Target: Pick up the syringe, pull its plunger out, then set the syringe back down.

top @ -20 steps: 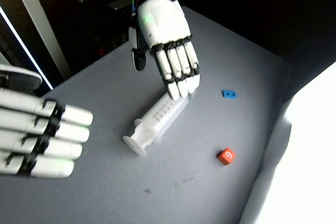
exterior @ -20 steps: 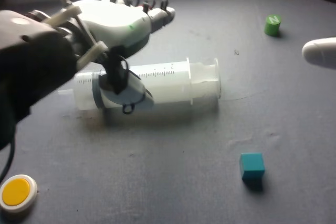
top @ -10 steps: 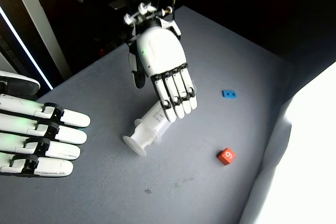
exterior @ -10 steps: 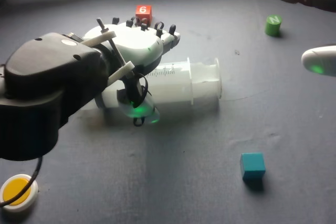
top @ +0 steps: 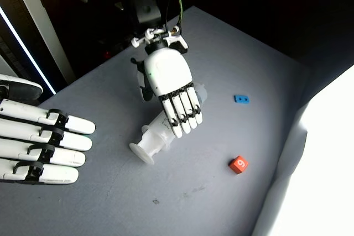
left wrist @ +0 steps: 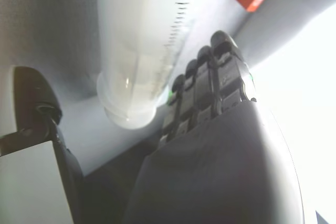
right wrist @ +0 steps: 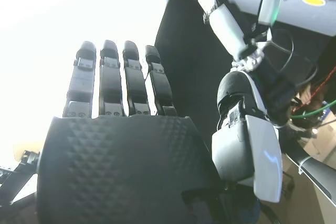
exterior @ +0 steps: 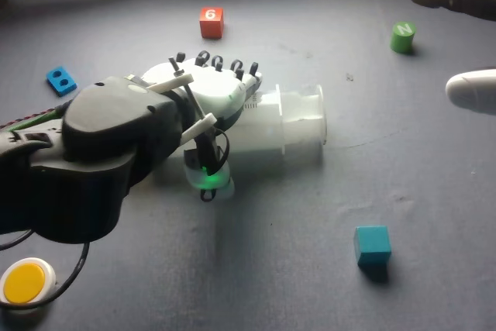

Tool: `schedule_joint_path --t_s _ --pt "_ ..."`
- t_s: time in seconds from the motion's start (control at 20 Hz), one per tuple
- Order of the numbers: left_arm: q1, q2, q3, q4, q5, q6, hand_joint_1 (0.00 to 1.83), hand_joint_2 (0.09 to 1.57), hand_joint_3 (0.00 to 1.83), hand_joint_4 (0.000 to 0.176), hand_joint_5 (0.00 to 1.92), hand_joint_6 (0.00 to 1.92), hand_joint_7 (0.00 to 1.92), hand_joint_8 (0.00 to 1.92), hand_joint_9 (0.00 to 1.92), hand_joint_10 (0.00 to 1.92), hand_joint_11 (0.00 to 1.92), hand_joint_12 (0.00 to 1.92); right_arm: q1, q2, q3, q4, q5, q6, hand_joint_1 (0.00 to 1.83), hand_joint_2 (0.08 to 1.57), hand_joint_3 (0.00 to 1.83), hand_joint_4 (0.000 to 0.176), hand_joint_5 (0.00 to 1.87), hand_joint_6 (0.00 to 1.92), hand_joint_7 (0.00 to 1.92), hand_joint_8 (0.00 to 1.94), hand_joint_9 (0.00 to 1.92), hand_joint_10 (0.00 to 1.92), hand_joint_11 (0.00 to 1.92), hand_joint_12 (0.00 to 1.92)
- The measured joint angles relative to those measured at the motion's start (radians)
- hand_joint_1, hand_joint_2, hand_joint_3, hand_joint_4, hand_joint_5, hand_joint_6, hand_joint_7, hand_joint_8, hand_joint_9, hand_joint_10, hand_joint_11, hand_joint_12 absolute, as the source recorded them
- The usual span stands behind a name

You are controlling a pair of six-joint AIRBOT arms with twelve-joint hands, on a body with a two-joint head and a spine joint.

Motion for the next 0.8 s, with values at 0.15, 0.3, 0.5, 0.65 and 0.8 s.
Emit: schedule_joint_path --t_s 0.15,0.3,0.5,0.65,0.8 --pt "0.004 -0.029 0.051 0.01 0.001 -0.005 1.11 0.95 0.02 0.0 0.09 0.01 0.15 0.01 0.17 0.02 0.0 0.56 -0.006 -0.001 0.0 0.001 0.001 0.0 0.0 1.25 0.0 0.0 0.13 0.01 0.11 0.01 0.07 0.01 0.0 0.03" --pt "0.018 -0.051 0.099 0.014 0.002 -0.023 1.16 0.99 0.02 0.0 0.11 0.01 0.17 0.01 0.19 0.01 0.0 0.6 -0.006 -0.006 0.0 0.001 0.002 0.0 0.0 1.25 0.0 0.0 0.16 0.0 0.14 0.01 0.1 0.01 0.0 0.12" --pt "0.039 -0.079 0.15 0.031 -0.003 -0.053 1.13 1.0 0.01 0.0 0.17 0.02 0.26 0.03 0.27 0.03 0.0 0.77 -0.007 -0.006 0.0 0.001 0.004 -0.001 0.0 1.26 0.0 0.0 0.18 0.01 0.16 0.01 0.12 0.01 0.0 0.15" --pt "0.045 -0.089 0.159 0.051 -0.006 -0.078 1.17 1.2 0.0 0.0 0.71 1.21 0.9 0.99 0.97 0.27 0.49 1.18 -0.007 -0.006 0.0 0.001 0.005 0.0 0.0 1.25 0.0 0.0 0.18 0.0 0.17 0.0 0.13 0.0 0.0 0.17" --pt "0.055 -0.092 0.163 0.077 -0.02 -0.087 1.19 1.22 0.0 0.0 0.79 1.13 0.82 1.44 0.73 1.21 0.45 1.63 -0.007 -0.006 0.0 0.001 0.013 0.0 0.0 1.25 0.0 0.0 0.19 0.0 0.18 0.0 0.14 0.0 0.0 0.19"
